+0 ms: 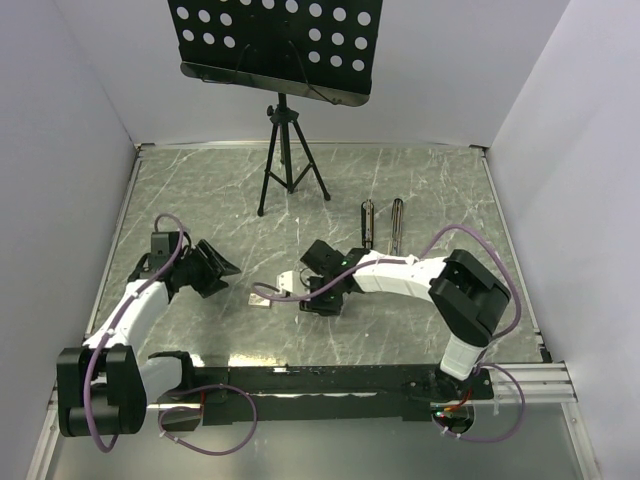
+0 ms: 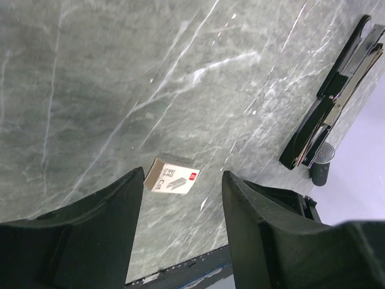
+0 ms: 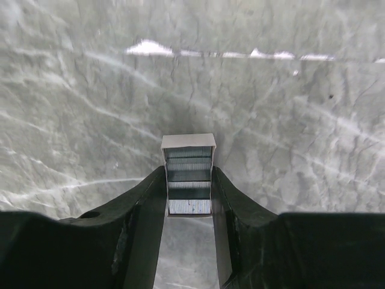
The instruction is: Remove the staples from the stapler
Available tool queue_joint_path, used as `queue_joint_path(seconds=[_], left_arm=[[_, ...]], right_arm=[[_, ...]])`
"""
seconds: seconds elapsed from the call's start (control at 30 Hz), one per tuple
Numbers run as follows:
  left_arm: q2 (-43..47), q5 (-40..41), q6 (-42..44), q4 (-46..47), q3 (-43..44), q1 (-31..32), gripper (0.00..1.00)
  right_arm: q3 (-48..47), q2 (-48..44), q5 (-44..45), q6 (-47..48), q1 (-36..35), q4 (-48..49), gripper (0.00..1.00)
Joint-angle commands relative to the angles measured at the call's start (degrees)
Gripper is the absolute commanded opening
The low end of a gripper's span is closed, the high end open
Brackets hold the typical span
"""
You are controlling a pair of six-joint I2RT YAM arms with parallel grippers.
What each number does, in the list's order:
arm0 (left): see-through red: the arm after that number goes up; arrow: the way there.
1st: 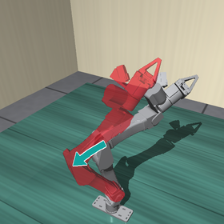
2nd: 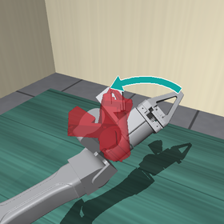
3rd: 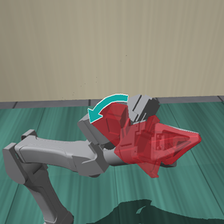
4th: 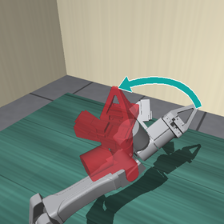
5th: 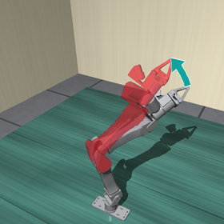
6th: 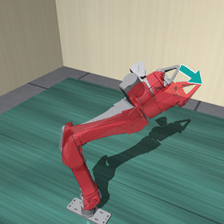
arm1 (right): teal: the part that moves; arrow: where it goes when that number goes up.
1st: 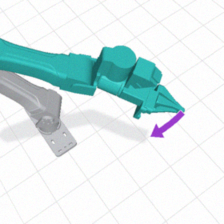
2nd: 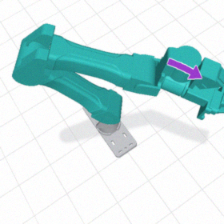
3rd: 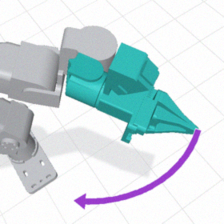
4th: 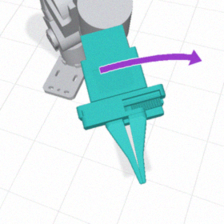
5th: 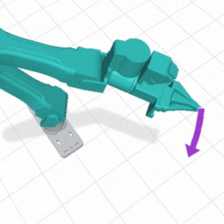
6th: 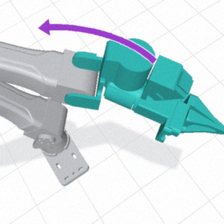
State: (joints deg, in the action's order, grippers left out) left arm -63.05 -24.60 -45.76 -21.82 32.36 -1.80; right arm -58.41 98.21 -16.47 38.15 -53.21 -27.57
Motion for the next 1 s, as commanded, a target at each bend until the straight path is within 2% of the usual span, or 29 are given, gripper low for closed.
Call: queue_joint_path(seconds=[0.0,0.33,0.53,0.97], left_arm=[[1.6,-2.4,-1.6,3.6,-1.3,-0.3,0.59],[3.0,-4.5,-3.9,7.1,-5.7,0.1,0.54],[2.3,-2.7,-5.8,7.0,-7.4,1.1,0.42],[2.1,0.0,-7.7,8.2,-9.2,4.8,0.42]], right_arm=[[-5.6,2.5,-0.8,-4.0,-1.5,-0.5,0.4],[-14.6,10.3,-0.1,-10.3,-5.2,-1.6,0.41],[-18.7,13.7,3.3,-12.0,-6.5,-2.0,0.42],[-23.3,16.9,5.1,-13.4,-7.3,-2.2,0.43]])
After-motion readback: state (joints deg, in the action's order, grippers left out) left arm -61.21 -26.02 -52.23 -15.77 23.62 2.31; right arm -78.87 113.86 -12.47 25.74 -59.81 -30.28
